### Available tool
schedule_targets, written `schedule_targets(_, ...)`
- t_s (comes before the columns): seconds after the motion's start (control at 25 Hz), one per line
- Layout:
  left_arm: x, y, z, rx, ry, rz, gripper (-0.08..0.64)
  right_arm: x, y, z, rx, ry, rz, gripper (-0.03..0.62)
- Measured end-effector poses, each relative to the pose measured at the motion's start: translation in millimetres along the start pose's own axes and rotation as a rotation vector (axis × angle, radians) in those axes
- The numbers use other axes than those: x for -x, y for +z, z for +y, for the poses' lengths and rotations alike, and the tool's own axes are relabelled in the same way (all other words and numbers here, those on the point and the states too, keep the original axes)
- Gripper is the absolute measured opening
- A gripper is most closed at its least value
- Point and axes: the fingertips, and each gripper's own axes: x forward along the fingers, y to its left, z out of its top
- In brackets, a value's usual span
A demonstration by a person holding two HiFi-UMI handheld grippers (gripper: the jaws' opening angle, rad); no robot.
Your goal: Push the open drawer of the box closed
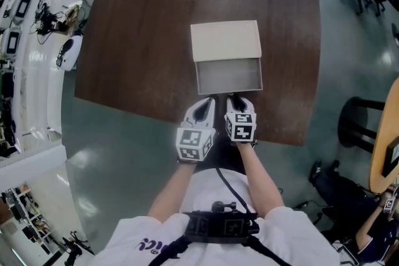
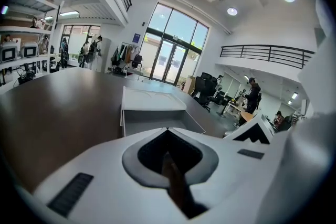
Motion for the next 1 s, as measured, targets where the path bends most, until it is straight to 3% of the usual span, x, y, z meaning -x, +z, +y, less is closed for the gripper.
schedule_targets(0.48, -1, -13, 18, 0.032, 0.021, 0.019, 0.011, -3, 6, 4, -0.009, -0.016, -0.018, 0.071)
schedule_targets(1.0, -7, -8, 38, 0.062, 0.026, 0.025, 0.011, -22, 46, 5, 0.004, -0.037, -0.054, 0.069)
